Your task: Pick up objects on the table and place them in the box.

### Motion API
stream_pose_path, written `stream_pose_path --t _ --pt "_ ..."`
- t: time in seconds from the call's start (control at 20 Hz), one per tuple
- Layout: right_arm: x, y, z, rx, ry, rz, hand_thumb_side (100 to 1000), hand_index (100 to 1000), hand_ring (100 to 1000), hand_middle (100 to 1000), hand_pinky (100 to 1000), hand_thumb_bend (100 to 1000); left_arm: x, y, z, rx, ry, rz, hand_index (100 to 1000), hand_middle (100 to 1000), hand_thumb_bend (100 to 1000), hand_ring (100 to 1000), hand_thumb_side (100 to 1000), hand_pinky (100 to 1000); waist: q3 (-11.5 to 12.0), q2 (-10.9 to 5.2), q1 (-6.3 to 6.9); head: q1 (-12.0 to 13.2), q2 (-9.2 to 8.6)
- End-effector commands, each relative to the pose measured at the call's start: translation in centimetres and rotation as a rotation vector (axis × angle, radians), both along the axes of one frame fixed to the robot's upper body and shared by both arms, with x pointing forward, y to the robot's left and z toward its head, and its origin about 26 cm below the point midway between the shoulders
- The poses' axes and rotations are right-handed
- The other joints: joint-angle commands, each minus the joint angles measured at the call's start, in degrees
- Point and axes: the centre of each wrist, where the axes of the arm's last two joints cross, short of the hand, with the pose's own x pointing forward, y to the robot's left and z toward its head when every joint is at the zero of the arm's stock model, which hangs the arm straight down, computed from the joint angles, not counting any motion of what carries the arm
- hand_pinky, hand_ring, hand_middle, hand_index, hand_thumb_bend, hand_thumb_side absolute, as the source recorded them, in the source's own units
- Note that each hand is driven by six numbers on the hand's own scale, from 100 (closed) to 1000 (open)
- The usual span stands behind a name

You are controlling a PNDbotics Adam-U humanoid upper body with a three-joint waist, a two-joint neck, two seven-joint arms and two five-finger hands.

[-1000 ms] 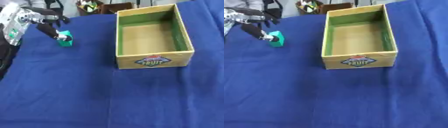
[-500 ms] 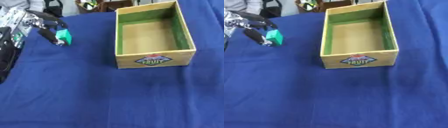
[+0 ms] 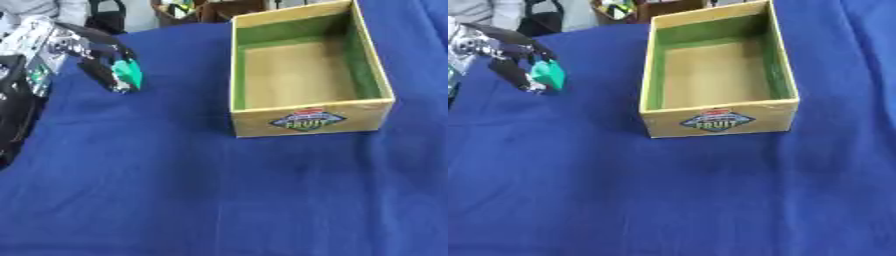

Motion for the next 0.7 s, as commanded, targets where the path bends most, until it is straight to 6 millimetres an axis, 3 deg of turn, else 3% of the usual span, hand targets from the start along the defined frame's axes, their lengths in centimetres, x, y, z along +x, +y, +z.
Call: stream_pose_path --t 0.05,0.3,0.55,0.7 --pt "-0.4 0.1 0.8 -0.014 -0.027 0.012 1000 787 821 788 801 100 -0.2 1.1 0.7 -0.008 -0.056 0.028 953 778 286 722 614 620 -0.2 -0.87 -0.39 0.4 -0.93" --pt "-0.4 0.0 0.6 -0.014 -0.015 0.008 1000 782 817 786 796 100 -0.3 1.2 0.9 -0.008 -0.096 0.011 966 824 313 744 636 671 -0.1 -0.75 -0.59 0.4 -0.87" --pt "-0.4 0.0 0.5 -0.018 -0.008 0.012 1000 782 825 784 795 100 -1.5 0.9 3.8 0.036 -0.156 0.016 992 892 314 828 659 746 0.2 -1.05 -0.45 0.5 -0.5" --pt "-0.4 0.1 0.5 -0.021 -0.005 0.017 1000 781 827 783 795 100 -1.8 0.9 4.6 0.058 -0.165 0.046 999 897 346 840 668 753 0.1 -1.0 -0.29 0.7 -0.68"
